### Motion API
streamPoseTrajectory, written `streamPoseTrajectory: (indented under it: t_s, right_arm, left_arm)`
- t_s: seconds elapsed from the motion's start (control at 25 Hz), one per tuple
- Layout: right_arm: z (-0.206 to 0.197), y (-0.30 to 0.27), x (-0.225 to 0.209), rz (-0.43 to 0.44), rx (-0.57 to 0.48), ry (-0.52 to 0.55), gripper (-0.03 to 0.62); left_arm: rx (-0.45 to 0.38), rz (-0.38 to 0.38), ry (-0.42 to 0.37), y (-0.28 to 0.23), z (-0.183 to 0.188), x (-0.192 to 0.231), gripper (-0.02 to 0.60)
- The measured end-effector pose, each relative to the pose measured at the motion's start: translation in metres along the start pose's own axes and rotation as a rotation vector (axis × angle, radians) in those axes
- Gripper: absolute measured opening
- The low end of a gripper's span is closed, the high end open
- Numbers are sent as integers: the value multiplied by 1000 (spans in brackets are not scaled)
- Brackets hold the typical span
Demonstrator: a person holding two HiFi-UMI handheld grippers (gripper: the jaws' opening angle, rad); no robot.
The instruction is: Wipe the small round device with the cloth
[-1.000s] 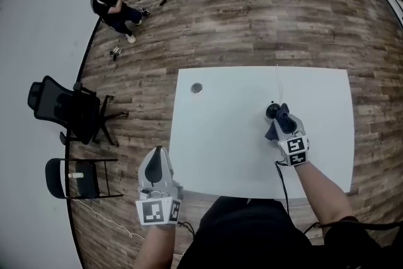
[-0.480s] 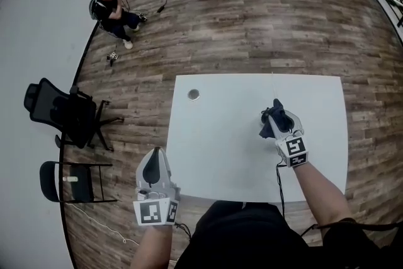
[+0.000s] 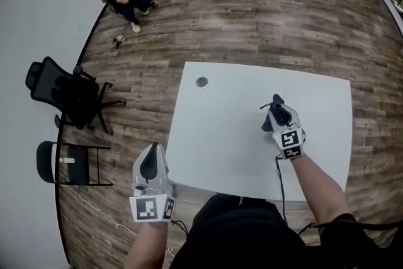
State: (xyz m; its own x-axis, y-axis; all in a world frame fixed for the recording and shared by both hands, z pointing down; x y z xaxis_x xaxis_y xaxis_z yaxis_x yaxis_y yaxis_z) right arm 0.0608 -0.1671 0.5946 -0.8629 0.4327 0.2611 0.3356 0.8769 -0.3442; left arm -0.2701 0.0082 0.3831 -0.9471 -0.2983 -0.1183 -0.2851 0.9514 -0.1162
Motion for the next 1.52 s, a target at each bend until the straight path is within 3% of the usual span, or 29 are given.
streamPoseTrajectory:
  t_s: [0.44,0.72,0.92,1.04,1.16,1.24,1.52]
  right_arm:
    - [-5,3,31,111,8,66,120]
    - [-19,7,52,149,38,-21,120]
    - [-60,9,66,174,185,-124,120]
    - [-51,26,72,218,127,-126,120]
    - [-2,35,45,127,-43,-73,120]
    - [20,28,20,46,-91,-77,120]
    - [-4,-2,-2,37,31,-130,120]
  left_arm:
    - [3,-4,-8,-5,3,-6,6]
    - [2,-11,-12,-9,9,-8,6]
    - [14,-10,-12,-10,7,-6,6]
    - [14,-11,-8,-12,5,-5,6]
    - [-2,-13,-9,-16,8,-3,6]
    - [-13,-16,-10,-18,10,-2,6]
    - [-26,-29,-25,-19,15,-6,6]
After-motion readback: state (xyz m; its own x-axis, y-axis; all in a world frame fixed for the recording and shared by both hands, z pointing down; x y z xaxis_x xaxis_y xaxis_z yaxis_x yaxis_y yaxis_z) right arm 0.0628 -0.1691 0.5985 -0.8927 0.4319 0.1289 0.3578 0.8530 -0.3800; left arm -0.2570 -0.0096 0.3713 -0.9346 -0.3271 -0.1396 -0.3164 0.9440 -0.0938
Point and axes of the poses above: the fingertips, and each gripper's own axes: y backward along the fingers, x to its left, z out of its top, the point moved 3 cm from there along y, backward along the fingers, and after that the axes turned 11 degrees about -z, right-handed, at the moved point
